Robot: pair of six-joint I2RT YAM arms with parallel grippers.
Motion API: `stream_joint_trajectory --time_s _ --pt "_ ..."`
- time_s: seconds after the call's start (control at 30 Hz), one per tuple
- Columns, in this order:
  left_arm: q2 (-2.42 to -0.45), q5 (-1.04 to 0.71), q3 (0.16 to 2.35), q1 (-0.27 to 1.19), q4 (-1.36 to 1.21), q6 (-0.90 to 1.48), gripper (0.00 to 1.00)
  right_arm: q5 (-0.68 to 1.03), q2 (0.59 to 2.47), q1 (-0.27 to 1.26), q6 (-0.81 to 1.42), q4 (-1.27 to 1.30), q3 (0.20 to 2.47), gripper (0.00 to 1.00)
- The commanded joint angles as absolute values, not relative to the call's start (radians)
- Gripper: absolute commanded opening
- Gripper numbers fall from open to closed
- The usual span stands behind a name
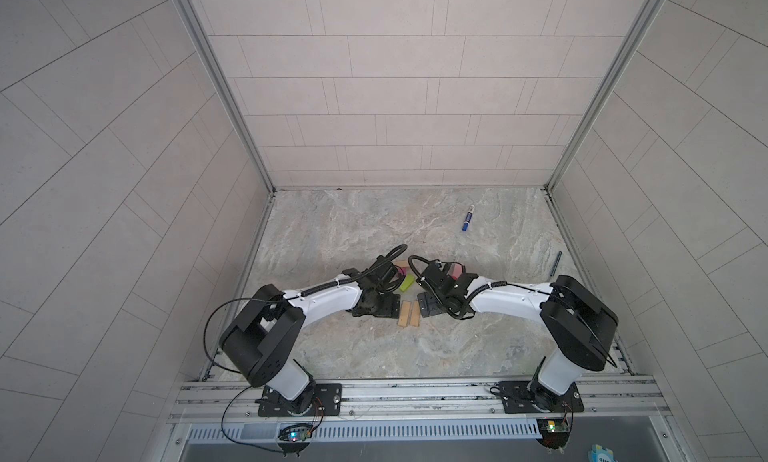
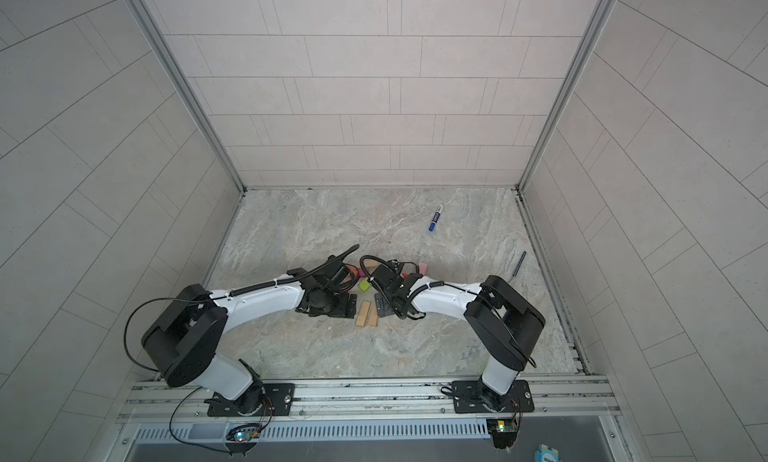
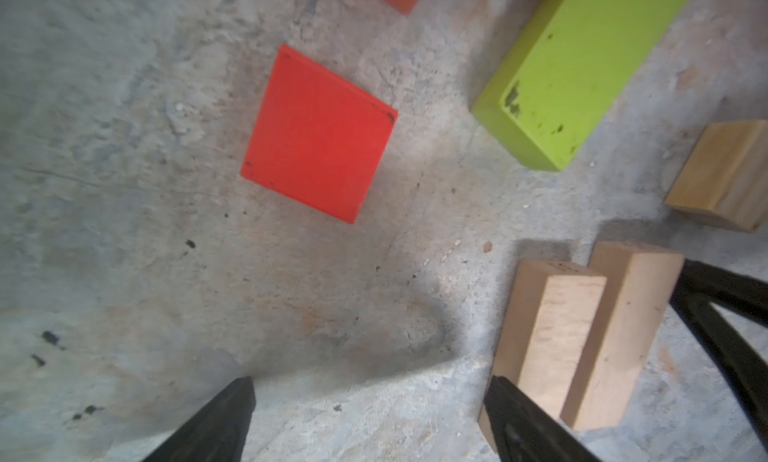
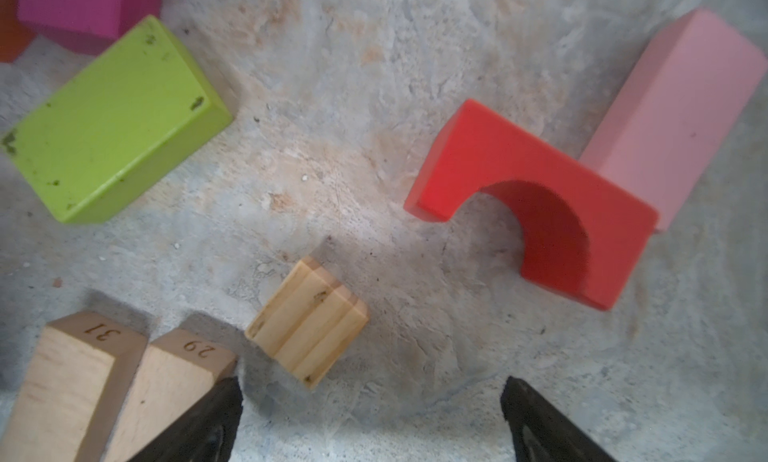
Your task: Build the wood block tower
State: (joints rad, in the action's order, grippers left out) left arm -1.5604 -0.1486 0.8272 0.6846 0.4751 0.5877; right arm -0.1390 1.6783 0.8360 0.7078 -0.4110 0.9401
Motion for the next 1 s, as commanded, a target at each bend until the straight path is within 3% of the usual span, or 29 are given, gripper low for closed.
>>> stream_joint_trajectory --time_s 0.0,0.5,0.97 --pt "-1.578 -0.158 0.812 0.678 0.469 0.597 0.94 -0.148 1.690 0.847 0.706 -0.409 0.958 0.99" --pt "-1.576 -0.207 0.781 0.686 0.428 0.639 0.94 -0.151 1.670 0.856 0.720 -0.429 0.936 0.99" --pt "-1.501 -0.106 0.792 0.701 0.586 0.620 0.94 -0.124 1.581 0.856 0.719 -0.452 0.878 0.98"
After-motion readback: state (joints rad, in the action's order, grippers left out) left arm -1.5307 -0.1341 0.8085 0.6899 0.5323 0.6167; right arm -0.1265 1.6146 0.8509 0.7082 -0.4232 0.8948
